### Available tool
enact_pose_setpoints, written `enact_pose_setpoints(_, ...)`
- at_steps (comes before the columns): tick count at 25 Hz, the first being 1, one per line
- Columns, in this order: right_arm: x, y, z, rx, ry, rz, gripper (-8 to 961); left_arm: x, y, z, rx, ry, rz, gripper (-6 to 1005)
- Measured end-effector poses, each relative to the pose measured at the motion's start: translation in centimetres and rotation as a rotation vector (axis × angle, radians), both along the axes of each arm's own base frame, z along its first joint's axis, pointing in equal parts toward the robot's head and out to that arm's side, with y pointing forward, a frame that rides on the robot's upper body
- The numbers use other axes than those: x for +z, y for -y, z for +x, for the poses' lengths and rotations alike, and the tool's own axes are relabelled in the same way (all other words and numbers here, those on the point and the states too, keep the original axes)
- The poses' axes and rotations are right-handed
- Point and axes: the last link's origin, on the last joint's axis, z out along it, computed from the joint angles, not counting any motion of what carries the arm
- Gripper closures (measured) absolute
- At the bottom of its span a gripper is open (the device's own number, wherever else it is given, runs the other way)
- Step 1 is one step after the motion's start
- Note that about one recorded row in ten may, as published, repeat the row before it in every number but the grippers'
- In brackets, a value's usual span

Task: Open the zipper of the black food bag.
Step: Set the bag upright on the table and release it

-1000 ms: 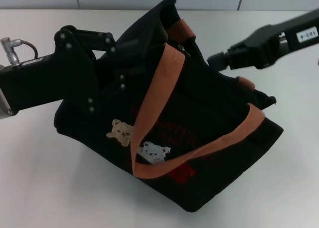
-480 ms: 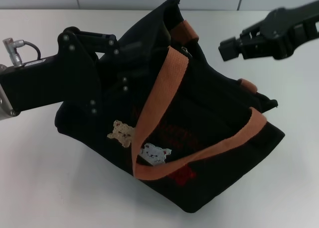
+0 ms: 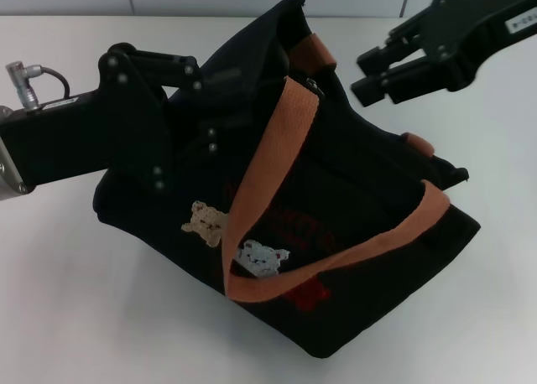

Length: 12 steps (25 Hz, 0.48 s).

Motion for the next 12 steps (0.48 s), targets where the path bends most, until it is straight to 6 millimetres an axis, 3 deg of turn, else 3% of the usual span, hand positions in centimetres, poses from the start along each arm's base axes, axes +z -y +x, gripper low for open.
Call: enact_pose_setpoints(12,-3.1,0.2,-1.2,0.134,0.050,-0.022,562,0.0,-0.2,0.3,-0.007,0.000,-0.003,804)
